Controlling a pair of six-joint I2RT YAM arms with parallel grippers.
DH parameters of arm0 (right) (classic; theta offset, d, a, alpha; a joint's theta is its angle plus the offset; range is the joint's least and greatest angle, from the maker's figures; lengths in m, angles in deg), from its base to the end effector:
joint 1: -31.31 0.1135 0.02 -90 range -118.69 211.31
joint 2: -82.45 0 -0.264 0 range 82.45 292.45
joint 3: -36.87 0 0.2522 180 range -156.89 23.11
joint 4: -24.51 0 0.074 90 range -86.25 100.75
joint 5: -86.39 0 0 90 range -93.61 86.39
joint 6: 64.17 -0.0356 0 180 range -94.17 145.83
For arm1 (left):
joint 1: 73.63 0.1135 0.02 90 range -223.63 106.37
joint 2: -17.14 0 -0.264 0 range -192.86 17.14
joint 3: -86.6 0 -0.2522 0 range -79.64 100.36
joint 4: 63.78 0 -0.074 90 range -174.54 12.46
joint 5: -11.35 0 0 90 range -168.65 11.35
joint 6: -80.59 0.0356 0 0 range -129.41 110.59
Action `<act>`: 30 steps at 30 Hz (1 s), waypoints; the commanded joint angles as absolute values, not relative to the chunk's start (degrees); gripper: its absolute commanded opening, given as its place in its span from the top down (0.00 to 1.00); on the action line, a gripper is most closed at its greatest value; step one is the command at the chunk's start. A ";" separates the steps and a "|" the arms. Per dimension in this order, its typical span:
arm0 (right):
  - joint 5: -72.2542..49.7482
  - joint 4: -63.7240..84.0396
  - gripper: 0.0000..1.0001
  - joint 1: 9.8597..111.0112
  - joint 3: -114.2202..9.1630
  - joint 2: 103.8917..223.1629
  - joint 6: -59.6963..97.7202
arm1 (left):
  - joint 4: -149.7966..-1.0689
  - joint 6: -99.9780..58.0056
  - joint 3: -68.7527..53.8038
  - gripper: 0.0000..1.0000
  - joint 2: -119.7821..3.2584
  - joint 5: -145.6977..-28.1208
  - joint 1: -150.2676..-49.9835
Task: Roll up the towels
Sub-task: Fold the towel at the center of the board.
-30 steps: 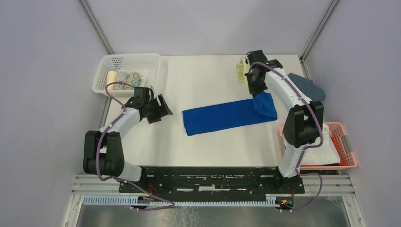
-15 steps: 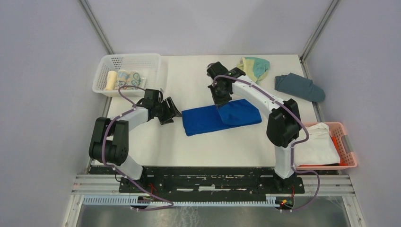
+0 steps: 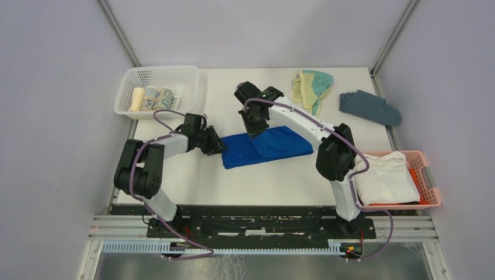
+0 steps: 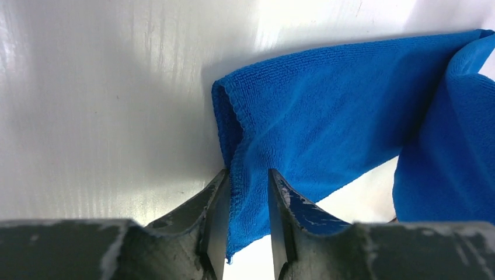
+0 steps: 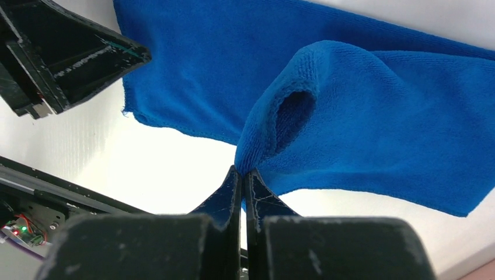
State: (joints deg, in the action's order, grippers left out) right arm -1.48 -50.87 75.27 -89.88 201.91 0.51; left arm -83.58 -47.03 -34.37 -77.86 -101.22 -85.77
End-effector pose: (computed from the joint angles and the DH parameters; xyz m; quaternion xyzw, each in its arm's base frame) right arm 0.3183 0.3051 0.2737 -0.1555 0.9692 0.0930 0.1667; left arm 0.2975 -0.0780 0.1400 -0.1505 0.9269 -0.2911 0.1831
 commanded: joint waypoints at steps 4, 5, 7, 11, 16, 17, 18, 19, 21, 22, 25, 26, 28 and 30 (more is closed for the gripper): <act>-1.07 -51.77 0.95 77.99 -96.42 204.87 -3.20 | -82.10 -48.52 -35.32 0.67 -78.55 -100.59 -86.82; -1.07 -51.82 0.95 78.36 -97.07 205.25 -3.52 | -82.15 -48.52 -35.34 0.68 -78.45 -100.47 -86.89; -1.13 -51.74 0.95 78.94 -97.95 205.91 -4.06 | -82.28 -48.48 -35.43 0.68 -78.33 -100.29 -87.01; -1.09 -51.61 0.94 80.02 -99.70 207.23 -4.74 | -82.37 -48.35 -35.46 0.69 -78.15 -100.09 -87.07; -0.98 -50.94 0.93 80.61 -100.48 209.06 -5.39 | -82.39 -48.43 -35.57 0.69 -78.17 -100.01 -87.29; -0.98 -50.49 0.93 80.69 -100.31 209.44 -5.60 | -82.37 -48.43 -35.57 0.69 -78.13 -99.94 -87.33; -1.07 -49.99 0.93 80.70 -100.11 209.79 -5.90 | -82.39 -48.43 -35.61 0.69 -78.06 -99.91 -87.36; -1.32 -49.60 0.93 80.70 -99.96 210.18 -6.11 | -82.45 -48.43 -35.61 0.69 -78.07 -99.92 -87.45; -2.03 -48.76 0.93 80.70 -99.90 210.87 -6.61 | -82.40 -48.43 -35.61 0.69 -78.02 -99.92 -87.48; -2.29 -48.16 0.92 80.71 -99.68 211.05 -6.93 | -82.46 -48.43 -35.63 0.70 -78.03 -99.92 -87.51; -3.37 -46.09 0.92 80.72 -98.92 211.49 -7.71 | -82.43 -48.43 -35.82 0.70 -77.85 -99.78 -87.65; -3.45 -45.85 0.92 80.74 -98.96 211.71 -7.94 | -82.52 -48.36 -35.88 0.70 -77.74 -99.68 -87.68; -3.61 -45.59 0.92 80.71 -99.11 211.90 -8.21 | -82.62 -48.34 -35.90 0.70 -77.66 -99.44 -87.75; -3.61 -45.24 0.92 80.77 -99.09 211.63 -8.46 | -82.63 -48.26 -35.88 0.71 -77.68 -99.32 -87.81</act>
State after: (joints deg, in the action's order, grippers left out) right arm -2.79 -48.25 80.45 -97.95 212.09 -6.60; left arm -83.16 -47.56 -35.13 -77.94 -101.04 -87.34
